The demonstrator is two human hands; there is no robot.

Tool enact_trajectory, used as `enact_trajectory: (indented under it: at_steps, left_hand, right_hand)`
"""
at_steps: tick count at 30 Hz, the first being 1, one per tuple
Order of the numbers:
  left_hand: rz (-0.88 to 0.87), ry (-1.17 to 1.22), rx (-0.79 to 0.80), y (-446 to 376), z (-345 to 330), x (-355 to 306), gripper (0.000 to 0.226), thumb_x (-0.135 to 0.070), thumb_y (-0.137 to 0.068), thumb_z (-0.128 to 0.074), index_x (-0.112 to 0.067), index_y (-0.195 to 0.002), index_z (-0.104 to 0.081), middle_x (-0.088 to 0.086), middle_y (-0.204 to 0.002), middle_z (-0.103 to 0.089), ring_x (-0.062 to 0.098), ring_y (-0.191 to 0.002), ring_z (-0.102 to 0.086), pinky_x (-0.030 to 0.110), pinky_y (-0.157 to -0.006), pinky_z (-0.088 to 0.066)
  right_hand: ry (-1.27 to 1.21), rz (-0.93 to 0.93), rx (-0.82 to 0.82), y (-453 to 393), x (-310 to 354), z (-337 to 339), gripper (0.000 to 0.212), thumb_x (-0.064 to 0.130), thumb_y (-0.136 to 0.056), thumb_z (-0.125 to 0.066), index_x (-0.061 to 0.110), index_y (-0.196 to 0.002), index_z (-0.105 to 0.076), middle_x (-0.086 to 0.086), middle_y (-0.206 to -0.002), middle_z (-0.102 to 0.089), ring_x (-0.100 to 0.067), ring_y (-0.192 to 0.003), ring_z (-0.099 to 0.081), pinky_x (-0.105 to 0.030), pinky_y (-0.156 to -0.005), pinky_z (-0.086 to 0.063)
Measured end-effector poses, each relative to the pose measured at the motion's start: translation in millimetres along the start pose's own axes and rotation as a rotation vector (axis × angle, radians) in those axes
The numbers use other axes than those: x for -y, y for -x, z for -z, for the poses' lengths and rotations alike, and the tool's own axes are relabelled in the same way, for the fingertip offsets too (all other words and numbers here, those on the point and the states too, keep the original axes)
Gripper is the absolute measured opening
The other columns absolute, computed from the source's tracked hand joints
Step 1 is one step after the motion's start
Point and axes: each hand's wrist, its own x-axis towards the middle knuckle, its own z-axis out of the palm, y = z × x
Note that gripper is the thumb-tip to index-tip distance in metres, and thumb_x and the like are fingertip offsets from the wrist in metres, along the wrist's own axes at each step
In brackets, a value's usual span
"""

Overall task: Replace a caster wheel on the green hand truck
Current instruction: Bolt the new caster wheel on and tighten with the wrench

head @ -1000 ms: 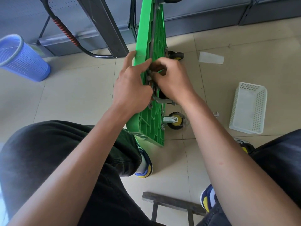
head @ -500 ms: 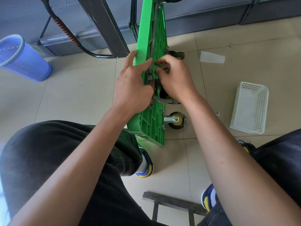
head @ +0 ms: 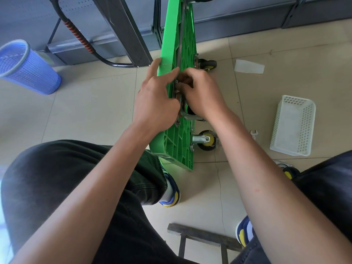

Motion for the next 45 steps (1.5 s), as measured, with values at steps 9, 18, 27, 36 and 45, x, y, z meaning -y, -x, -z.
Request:
enact_trajectory:
  at_steps: [9,18,27,36,45]
  left_hand:
    - [-0.013,-0.017,0.013,1.2,0.3,-1.2,0.08,0.005,-0.073,-0.054,-0.027,-0.146,-0.052,-0.001,-0.165,-0.024,0.024,-0.137,-0.046,0.039,-0.102,-0.049]
    - [-0.001,-0.037,0.014,1.5,1.7,-2.6,0.08,0.003,-0.074,-0.057,-0.027,-0.148,-0.05,-0.003,-0.165,-0.023,0.025,-0.14,-0.042,0.031,-0.102,-0.042]
    - [0.001,-0.057,0.023,2.0,3.1,-4.2,0.08,0.003,-0.076,-0.057,-0.027,-0.15,-0.047,0.0,-0.166,-0.023,0.029,-0.139,-0.045,0.036,-0.105,-0.045]
    - [0.003,-0.069,0.021,2.6,3.5,-5.3,0.085,0.004,-0.075,-0.055,-0.028,-0.152,-0.043,0.002,-0.166,-0.023,0.029,-0.143,-0.039,0.035,-0.107,-0.04]
    - [0.014,-0.066,0.016,1.7,3.1,-5.2,0.086,0.003,-0.074,-0.056,-0.031,-0.152,-0.043,-0.002,-0.167,-0.022,0.027,-0.144,-0.039,0.033,-0.106,-0.04]
  right_hand:
    - [0.151,0.107,0.026,0.3,0.5,3.9,0.022,0.024,-0.102,-0.055,0.01,-0.105,-0.072,-0.011,-0.095,-0.074,-0.03,-0.083,-0.067,-0.044,-0.07,-0.054]
    - [0.191,0.031,0.136,-0.9,6.7,3.6,0.032,0.03,-0.109,-0.042,0.014,-0.088,-0.06,-0.005,-0.078,-0.06,-0.028,-0.073,-0.059,-0.033,-0.053,-0.032]
    - [0.076,0.012,0.056,2.5,1.9,12.3,0.018,0.032,-0.099,-0.063,0.022,-0.113,-0.068,0.003,-0.099,-0.072,-0.015,-0.087,-0.066,-0.031,-0.072,-0.053]
    - [0.15,0.159,0.009,0.6,-1.1,5.9,0.016,0.024,-0.096,-0.063,0.013,-0.102,-0.072,-0.006,-0.094,-0.074,-0.028,-0.085,-0.068,-0.043,-0.073,-0.055]
    - [0.248,0.15,0.01,-0.7,4.5,0.2,0.022,0.023,-0.103,-0.053,0.007,-0.106,-0.068,-0.012,-0.104,-0.072,-0.033,-0.096,-0.064,-0.048,-0.08,-0.053]
